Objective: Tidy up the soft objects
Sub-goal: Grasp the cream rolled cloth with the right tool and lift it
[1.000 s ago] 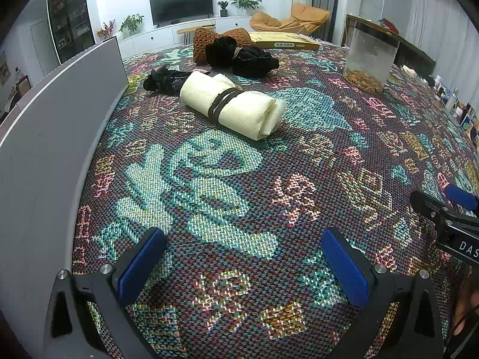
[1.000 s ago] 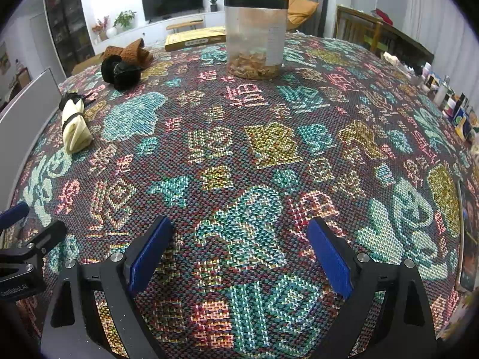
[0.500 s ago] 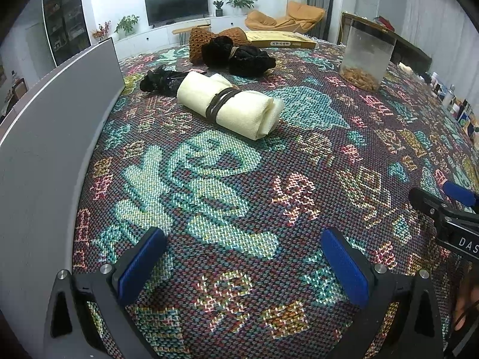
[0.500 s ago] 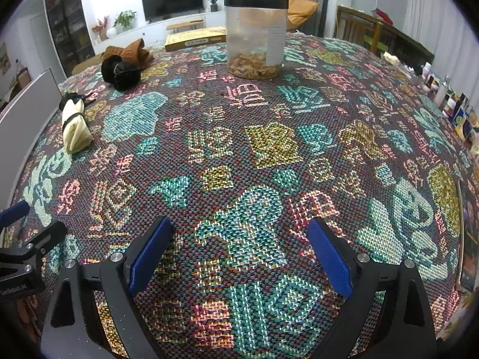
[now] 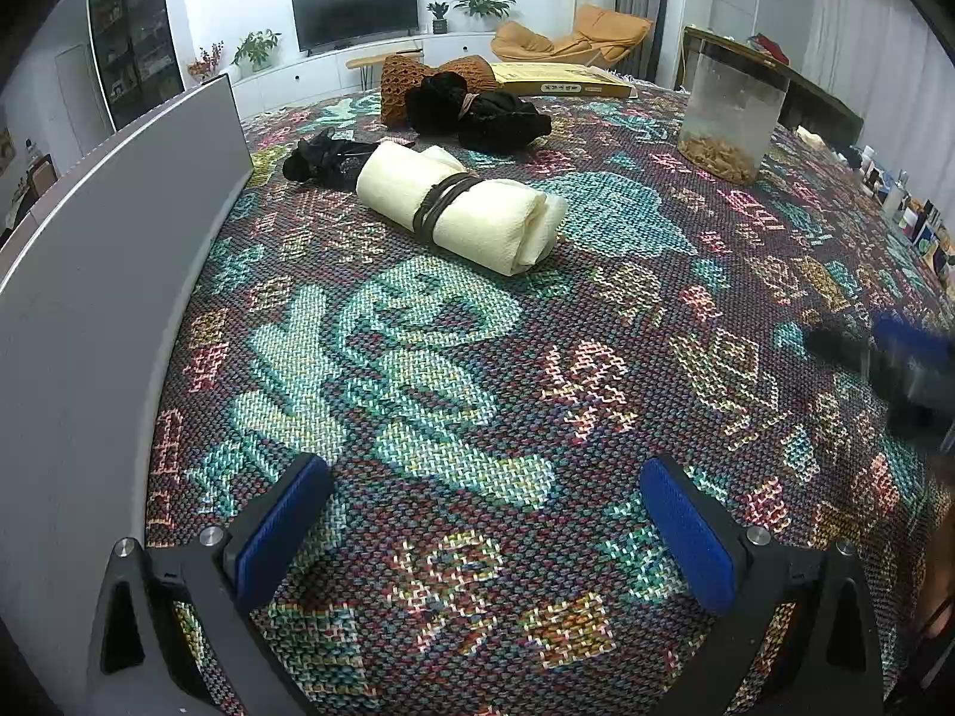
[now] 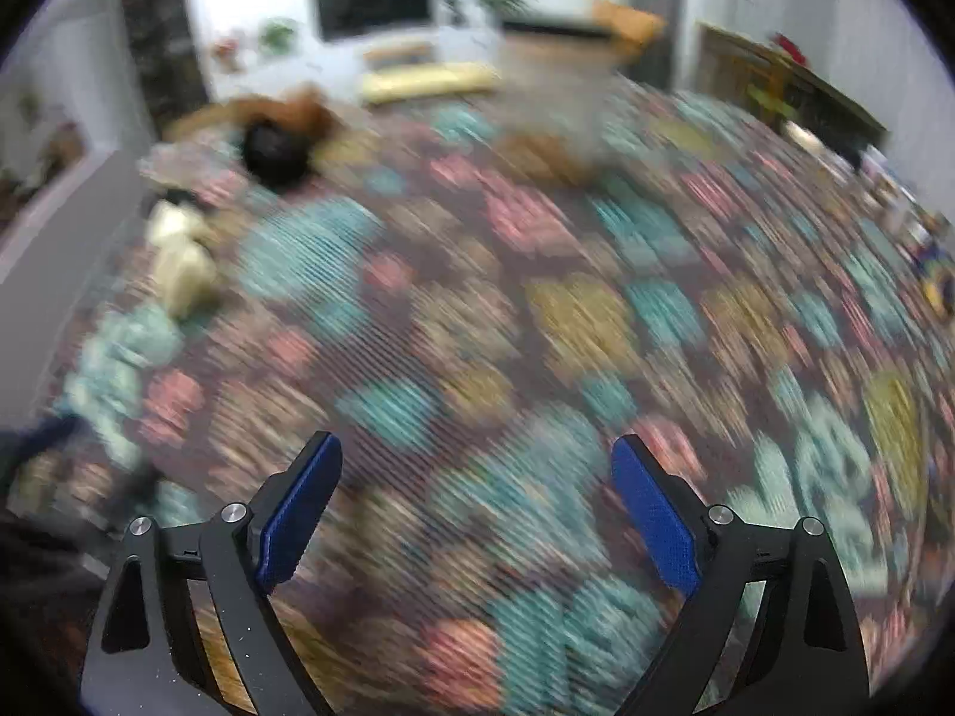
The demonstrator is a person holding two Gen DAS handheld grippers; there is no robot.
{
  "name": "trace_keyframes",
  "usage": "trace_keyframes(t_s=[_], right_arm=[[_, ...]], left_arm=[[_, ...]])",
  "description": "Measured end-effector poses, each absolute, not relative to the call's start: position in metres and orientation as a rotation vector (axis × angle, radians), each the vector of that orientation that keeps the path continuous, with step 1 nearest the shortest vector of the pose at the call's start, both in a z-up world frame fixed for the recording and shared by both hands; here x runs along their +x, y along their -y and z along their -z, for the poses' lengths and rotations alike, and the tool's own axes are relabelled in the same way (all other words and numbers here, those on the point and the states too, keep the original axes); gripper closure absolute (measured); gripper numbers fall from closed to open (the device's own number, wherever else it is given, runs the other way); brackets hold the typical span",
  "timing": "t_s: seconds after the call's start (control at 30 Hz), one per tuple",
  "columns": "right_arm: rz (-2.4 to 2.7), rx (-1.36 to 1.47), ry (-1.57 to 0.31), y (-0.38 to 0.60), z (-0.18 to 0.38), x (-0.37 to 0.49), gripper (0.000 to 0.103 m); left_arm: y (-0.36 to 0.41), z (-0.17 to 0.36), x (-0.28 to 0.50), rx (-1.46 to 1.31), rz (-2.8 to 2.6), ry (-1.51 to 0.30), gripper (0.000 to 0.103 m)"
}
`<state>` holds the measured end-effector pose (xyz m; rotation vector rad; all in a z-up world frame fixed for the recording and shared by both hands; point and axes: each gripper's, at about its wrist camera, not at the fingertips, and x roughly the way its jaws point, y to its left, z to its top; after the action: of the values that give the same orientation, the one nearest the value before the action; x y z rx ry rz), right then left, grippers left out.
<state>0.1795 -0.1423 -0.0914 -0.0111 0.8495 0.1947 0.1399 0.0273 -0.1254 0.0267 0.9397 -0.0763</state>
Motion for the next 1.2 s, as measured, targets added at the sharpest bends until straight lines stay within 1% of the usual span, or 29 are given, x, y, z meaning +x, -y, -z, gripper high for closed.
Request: trace_keyframes(t_s=[0.17, 0.27, 0.33, 0.4, 0.43, 0.5, 0.57, 0.7, 0.9, 1.07, 1.13, 1.17, 1.2], right_arm=[[-0.521, -0.041, -0.838, 0.075, 0.065, 0.237, 0.01], [-0.596, -0.131, -0.926, 0.032, 0.075, 0.269, 0.01], [-0.633, -0.249, -0.992, -0.001, 0.092, 0.281, 0.01], [-0.655, -0.366, -1.042, -0.025, 0.111, 0.282, 0.014], [-0.645, -0.416, -1.058, -0.032, 0.12, 0.28, 0.025], [-0.631, -0.367, -1.026, -0.029, 0.117, 0.274, 0.066], [-0.581, -0.295, -1.038, -0.016, 0.115, 0.27, 0.066], [-0.482, -0.234, -0.985, 0.034, 0.104, 0.242, 0.066], [-0.221, -0.046, -0.966, 0.167, 0.084, 0.205, 0.065], [-0.047, 0.058, -0.947, 0.244, 0.093, 0.209, 0.065], [-0.038, 0.115, -0.947, 0.255, 0.102, 0.208, 0.064], [-0.035, 0.14, -0.954, 0.259, 0.109, 0.207, 0.061], [-0.033, 0.14, -0.931, 0.258, 0.109, 0.205, 0.055]], left_arm=[[-0.027, 0.126, 0.14, 0.027, 0.077, -0.94, 0.0], [-0.028, 0.126, 0.14, 0.026, 0.077, -0.939, 0.0], [-0.028, 0.126, 0.141, 0.026, 0.077, -0.94, 0.0], [-0.028, 0.126, 0.141, 0.026, 0.076, -0.939, 0.0], [-0.028, 0.126, 0.141, 0.026, 0.076, -0.939, 0.0], [-0.028, 0.126, 0.141, 0.026, 0.077, -0.939, 0.0], [-0.028, 0.126, 0.14, 0.025, 0.076, -0.939, 0.0], [-0.027, 0.125, 0.14, 0.025, 0.075, -0.939, 0.0], [-0.028, 0.125, 0.139, 0.025, 0.074, -0.939, 0.0], [-0.027, 0.125, 0.139, 0.025, 0.073, -0.939, 0.0], [-0.028, 0.125, 0.14, 0.025, 0.074, -0.939, 0.0], [-0.028, 0.125, 0.14, 0.024, 0.074, -0.939, 0.0], [-0.028, 0.125, 0.14, 0.024, 0.073, -0.939, 0.0]])
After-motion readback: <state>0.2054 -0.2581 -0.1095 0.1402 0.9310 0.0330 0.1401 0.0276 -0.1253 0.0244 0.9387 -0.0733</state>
